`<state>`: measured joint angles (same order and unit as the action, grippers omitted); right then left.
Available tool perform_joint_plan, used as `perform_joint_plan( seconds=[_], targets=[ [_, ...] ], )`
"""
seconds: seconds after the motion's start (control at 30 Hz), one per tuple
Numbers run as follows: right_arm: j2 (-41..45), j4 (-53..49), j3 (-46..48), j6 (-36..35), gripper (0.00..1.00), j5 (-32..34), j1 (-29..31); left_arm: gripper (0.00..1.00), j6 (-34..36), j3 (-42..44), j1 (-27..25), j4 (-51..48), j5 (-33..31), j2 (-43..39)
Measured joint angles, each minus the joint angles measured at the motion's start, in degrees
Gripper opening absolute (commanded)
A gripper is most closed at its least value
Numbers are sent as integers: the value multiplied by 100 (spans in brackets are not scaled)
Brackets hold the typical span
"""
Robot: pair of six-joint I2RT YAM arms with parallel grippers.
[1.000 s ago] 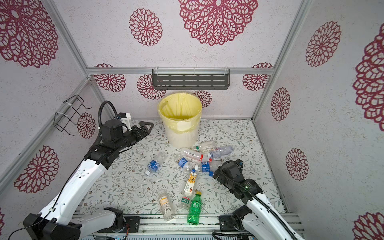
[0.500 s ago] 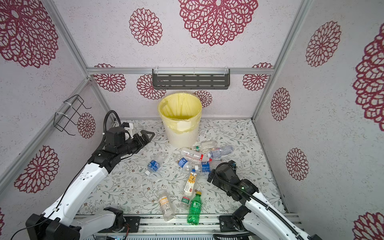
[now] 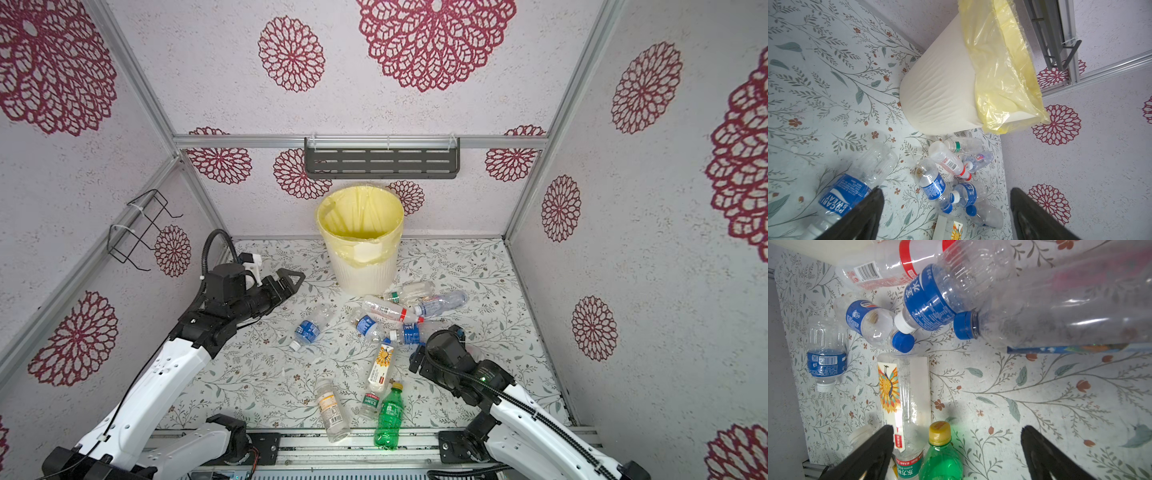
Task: Throw the plastic bottles in the bin
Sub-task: 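Withdraw the left gripper from the bin while the right gripper moves toward the robot, then lower the right gripper onto the green bottle with yellow cap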
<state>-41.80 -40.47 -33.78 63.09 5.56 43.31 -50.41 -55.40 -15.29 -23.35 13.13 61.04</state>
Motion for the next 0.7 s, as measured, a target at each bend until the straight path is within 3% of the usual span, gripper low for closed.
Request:
perform_joint_plan(
  seconds=[0.7],
  targets=[
    [-413, 723, 520, 1207, 99, 492, 2002, 97, 243, 664, 308, -146, -339, -439]
  ],
)
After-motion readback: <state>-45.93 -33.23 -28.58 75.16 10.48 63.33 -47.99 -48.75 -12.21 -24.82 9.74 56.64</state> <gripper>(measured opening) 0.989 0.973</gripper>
